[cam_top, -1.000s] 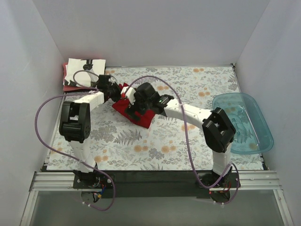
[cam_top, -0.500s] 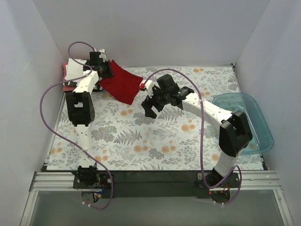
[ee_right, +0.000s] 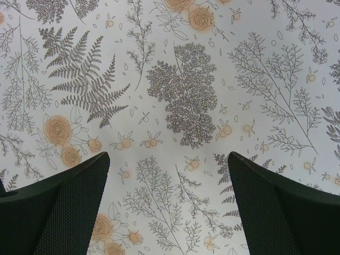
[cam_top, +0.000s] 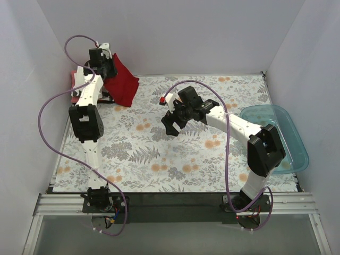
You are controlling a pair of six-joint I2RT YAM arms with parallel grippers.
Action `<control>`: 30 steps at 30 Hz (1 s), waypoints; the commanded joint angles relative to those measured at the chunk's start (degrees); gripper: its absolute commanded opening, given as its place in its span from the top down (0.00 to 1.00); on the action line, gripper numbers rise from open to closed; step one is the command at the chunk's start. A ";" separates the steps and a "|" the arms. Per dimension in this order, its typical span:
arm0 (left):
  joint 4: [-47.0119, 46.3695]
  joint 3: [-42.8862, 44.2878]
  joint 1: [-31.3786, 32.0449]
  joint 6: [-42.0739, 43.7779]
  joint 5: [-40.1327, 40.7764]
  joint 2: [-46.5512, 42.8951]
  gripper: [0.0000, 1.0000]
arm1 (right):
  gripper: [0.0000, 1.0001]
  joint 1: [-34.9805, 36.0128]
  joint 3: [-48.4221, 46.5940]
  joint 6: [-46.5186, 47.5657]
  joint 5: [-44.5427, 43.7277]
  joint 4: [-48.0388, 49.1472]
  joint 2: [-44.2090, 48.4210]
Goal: Fold and stack the t-shirts
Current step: Neatly place the folded tshirt to the corner
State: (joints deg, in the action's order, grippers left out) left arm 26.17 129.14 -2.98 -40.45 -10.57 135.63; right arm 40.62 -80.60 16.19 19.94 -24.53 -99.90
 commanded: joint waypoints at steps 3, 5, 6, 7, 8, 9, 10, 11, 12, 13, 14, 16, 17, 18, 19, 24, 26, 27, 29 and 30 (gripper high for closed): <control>-1.04 1.90 0.52 1.25 -1.65 -9.50 1.00 | 0.02 -0.19 0.44 -0.98 1.06 -0.07 1.72; -1.04 1.90 0.44 1.07 -2.17 -10.38 1.00 | 0.02 -0.19 0.35 -1.07 1.24 -0.16 1.72; -0.78 1.90 0.43 0.98 -2.44 -11.26 1.00 | 0.02 -0.19 0.27 -1.15 1.24 -0.16 1.64; -0.69 1.82 0.43 0.81 -2.70 -11.44 1.00 | 0.02 -0.19 0.27 -1.33 1.15 -0.16 1.64; -0.34 1.90 0.43 0.55 -2.96 -11.79 1.00 | 0.02 -0.19 0.00 -1.51 1.15 -0.16 1.29; -0.16 1.90 0.52 0.54 -3.75 -12.32 1.00 | 0.02 -0.19 -0.09 -1.51 1.24 -0.25 1.20; -0.07 1.82 0.44 0.46 -3.85 -12.50 1.00 | 0.02 -0.19 -0.26 -1.68 1.41 -0.25 1.20; 0.02 1.82 0.43 0.46 -3.85 -12.76 1.00 | 0.02 -0.19 -0.52 -1.68 1.41 -0.25 0.93; 0.02 1.82 0.52 0.46 -3.85 -13.11 1.00 | 0.01 -0.19 -0.70 -1.77 1.50 -0.25 0.93; 0.10 2.08 0.52 0.46 -3.93 -13.20 1.00 | 0.02 -0.19 -0.79 -1.86 1.50 -0.34 0.85; 0.02 2.08 0.52 0.46 -4.02 -13.46 1.00 | 0.02 -0.19 -0.79 -1.77 1.50 -0.34 0.76; 0.10 2.43 0.43 0.19 -4.20 -13.99 1.00 | 0.02 -0.28 -0.79 -1.77 1.41 -0.43 0.76; 0.28 2.60 0.52 0.11 -4.28 -13.99 1.00 | 0.02 -0.19 -0.79 -1.86 1.33 -0.34 0.67; 0.28 2.69 0.44 0.10 -4.37 -14.34 1.00 | 0.02 -0.19 -0.79 -1.86 1.41 -0.43 0.67; 0.37 2.96 0.52 0.19 -4.46 -14.34 1.00 | 0.02 -0.19 -0.79 -1.86 1.50 -0.43 0.76; 1.34 4.28 0.44 0.90 -4.28 -14.96 1.00 | 0.02 -0.10 -0.70 -1.77 1.33 -0.51 0.76; 1.69 4.10 0.52 0.90 -4.81 -15.40 1.00 | 0.02 -0.19 -0.61 -1.86 1.41 -0.51 0.67; 1.69 3.93 0.52 0.90 -4.90 -15.83 1.00 | 0.02 -0.19 -0.61 -1.95 1.59 -0.51 0.67; 1.78 3.66 0.43 0.90 -4.90 -16.80 1.00 | 0.02 -0.19 -0.70 -2.03 1.68 -0.51 0.58; 1.86 3.23 0.35 0.98 -5.16 -17.07 1.00 | 0.02 -0.19 -0.70 -2.03 1.59 -0.51 0.49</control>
State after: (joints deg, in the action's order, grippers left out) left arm 28.99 130.26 -2.42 -40.23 -14.48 127.33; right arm 40.56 -80.34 14.90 20.34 -25.23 -99.90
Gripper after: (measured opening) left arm 0.087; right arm 0.984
